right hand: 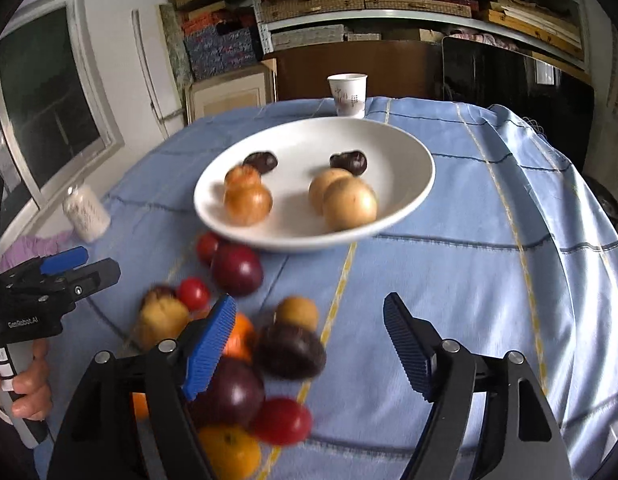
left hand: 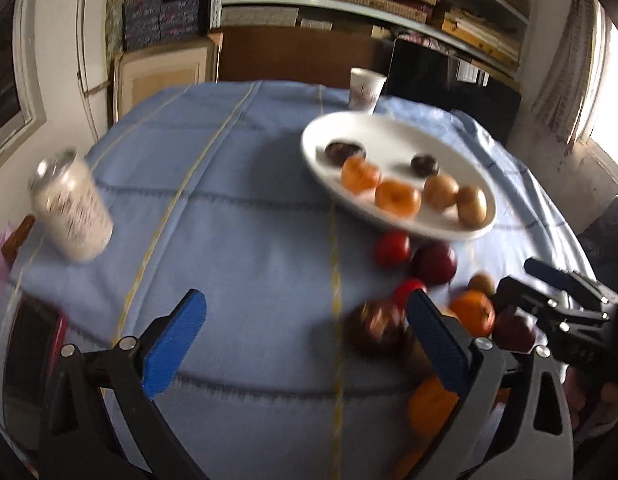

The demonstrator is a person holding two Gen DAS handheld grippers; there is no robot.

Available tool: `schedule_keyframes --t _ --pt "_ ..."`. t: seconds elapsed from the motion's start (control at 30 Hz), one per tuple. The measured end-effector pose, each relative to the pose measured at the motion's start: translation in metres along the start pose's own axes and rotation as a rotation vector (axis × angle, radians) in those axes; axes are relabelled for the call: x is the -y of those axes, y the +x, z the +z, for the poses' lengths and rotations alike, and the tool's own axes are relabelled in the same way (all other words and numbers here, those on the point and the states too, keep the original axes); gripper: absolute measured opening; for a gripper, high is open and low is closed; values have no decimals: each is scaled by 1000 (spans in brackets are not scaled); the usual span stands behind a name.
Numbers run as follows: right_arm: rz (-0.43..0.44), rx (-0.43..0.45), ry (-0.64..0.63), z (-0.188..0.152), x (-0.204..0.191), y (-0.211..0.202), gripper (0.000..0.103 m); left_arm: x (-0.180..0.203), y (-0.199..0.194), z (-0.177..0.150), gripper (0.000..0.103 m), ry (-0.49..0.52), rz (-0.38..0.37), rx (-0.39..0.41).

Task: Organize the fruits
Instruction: 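Move the right tool toward the yellow-orange tomato while the left tool withdraws from the plate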

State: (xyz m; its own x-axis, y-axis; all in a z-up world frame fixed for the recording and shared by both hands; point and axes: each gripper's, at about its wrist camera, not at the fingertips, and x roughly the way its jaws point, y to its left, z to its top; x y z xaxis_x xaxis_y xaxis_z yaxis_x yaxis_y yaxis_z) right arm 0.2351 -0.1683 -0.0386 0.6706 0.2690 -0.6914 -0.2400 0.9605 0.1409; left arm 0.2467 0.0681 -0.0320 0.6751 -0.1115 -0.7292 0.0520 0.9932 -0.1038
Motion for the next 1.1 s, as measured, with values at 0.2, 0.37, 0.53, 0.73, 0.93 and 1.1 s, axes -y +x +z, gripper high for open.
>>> schedule_keyframes --t 0.2,0.37,0.53,0.73,0.93,1.1 --pt "12 18 36 -15 5 -16 79 -11 -4 -30 98 -20 16 -40" --pt "25 39 87 -24 17 -31 80 -17 -13 -40 98 -23 -1 -38" --pt "93 79 54 -36 15 -52 79 -19 -18 -42 98 -25 6 -25" --pt "181 8 -85 -52 -11 -53 78 -10 -20 -43 98 19 16 -21" --pt "226 -50 -124 -56 -23 -49 72 -8 -19 -43 98 31 25 -27" --pt "239 -108 -155 -61 -31 -42 53 -9 -16 -42 98 27 24 -38"
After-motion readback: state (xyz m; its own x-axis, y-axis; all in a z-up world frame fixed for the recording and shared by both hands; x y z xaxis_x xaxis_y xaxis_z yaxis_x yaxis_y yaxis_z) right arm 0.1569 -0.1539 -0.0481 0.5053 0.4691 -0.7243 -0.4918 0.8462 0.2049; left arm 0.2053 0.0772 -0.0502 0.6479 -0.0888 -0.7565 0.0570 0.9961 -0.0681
